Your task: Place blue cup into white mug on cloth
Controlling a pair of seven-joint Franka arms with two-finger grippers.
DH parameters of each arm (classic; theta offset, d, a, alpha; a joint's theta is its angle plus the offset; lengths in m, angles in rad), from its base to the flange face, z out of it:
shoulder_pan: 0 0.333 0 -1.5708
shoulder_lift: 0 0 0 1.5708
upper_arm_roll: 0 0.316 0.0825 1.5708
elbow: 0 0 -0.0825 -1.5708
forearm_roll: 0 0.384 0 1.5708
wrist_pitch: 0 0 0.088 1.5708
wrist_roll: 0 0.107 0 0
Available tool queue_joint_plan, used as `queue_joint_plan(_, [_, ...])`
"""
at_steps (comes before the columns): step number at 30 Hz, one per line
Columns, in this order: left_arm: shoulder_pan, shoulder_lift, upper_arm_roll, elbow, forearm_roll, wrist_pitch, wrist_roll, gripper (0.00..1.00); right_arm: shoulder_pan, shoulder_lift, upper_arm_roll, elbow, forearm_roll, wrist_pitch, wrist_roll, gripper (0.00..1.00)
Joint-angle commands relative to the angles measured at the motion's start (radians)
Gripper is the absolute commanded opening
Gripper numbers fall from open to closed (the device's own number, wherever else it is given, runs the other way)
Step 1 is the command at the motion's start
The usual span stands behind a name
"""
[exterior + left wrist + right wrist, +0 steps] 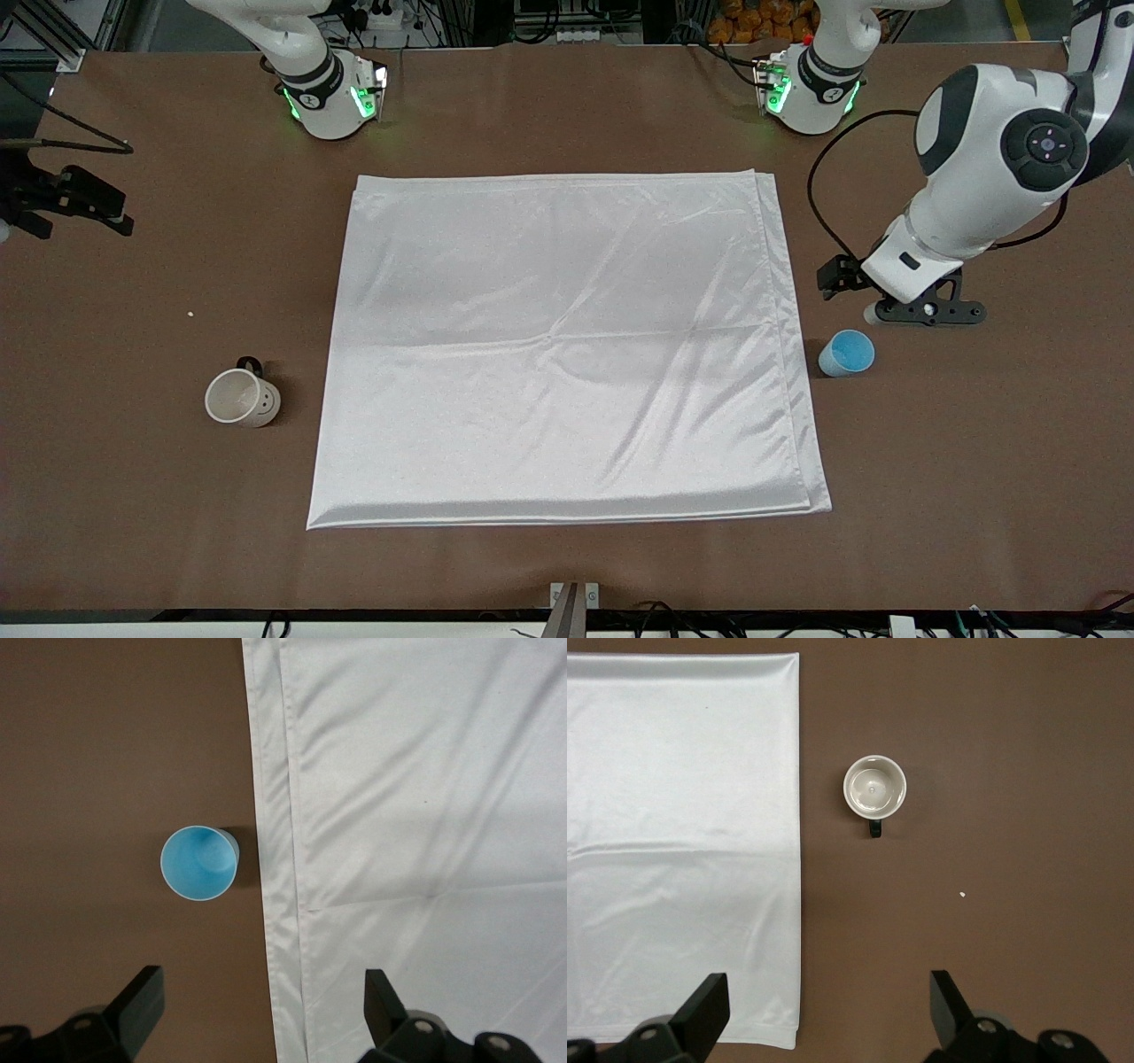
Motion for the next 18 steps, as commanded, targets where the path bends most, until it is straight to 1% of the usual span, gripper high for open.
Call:
queue_joint_plan(1, [0.010,0.038,-0.001,-0.036,0.034,0.078,0.004,1.00,0.001,-0.001,-0.004,-0.013,0.008,0.003,-0.009,1.00])
queue_joint_plan(5, [0.013,0.066,-0.001,-0.048,0.034,0.119,0.004,1.00,-0.004,0.016,-0.006,-0.013,0.008,0.003,-0.009,1.00])
queue_joint_plan(11, [0.013,0.089,0.000,-0.093,0.037,0.207,0.004,1.00,-0.019,0.056,-0.006,-0.011,0.008,0.003,-0.013,1.00])
queue_joint_plan(16, [0.013,0.133,0.000,-0.098,0.037,0.244,0.004,1.00,-0.022,0.059,-0.006,-0.014,0.008,-0.020,-0.012,1.00])
queue_joint_plan(18, [0.013,0.146,0.000,-0.099,0.037,0.264,0.004,1.00,-0.023,0.078,-0.006,-0.013,0.008,-0.021,-0.013,1.00])
